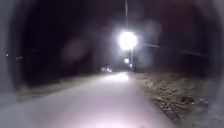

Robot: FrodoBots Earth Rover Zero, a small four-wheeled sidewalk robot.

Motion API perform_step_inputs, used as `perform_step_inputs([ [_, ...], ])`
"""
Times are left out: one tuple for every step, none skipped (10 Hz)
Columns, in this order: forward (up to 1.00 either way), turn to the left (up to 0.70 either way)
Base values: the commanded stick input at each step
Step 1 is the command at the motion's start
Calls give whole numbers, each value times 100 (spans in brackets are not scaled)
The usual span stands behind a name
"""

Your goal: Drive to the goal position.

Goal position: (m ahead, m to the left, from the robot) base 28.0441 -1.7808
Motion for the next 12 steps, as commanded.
perform_step_inputs([
  [100, -2],
  [100, -40],
  [100, -39],
  [100, -17],
  [100, 0],
  [100, 0],
  [100, 0],
  [100, 0],
  [100, 0],
  [100, 0],
  [100, 0],
  [100, 0],
])
